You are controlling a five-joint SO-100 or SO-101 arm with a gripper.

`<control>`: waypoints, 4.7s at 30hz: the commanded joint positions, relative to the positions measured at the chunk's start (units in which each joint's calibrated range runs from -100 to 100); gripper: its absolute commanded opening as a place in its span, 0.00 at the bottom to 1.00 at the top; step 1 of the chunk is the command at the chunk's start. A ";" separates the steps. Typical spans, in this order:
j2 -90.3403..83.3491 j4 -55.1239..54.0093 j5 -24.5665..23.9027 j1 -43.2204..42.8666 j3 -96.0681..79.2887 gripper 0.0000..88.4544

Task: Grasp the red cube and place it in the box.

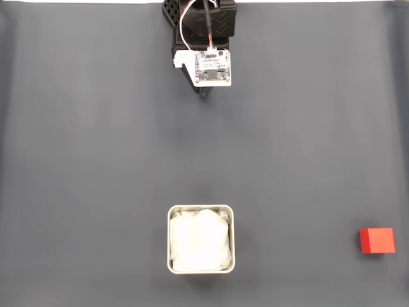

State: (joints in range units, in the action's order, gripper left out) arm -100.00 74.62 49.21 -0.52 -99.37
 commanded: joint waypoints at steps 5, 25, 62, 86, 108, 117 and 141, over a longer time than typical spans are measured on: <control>0.09 1.28 -0.29 0.31 -0.54 0.00; 0.69 -15.36 -0.63 1.30 1.37 0.00; 45.84 -2.25 0.49 -0.55 71.99 0.00; 62.31 -8.88 0.98 -14.61 82.85 0.00; 82.84 -19.79 1.27 -22.85 92.25 0.02; 94.11 -21.34 1.12 -24.34 102.38 0.07; 116.81 -26.67 0.59 -24.20 121.45 0.27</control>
State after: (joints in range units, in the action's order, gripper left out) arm 16.37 49.01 50.53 -24.33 17.81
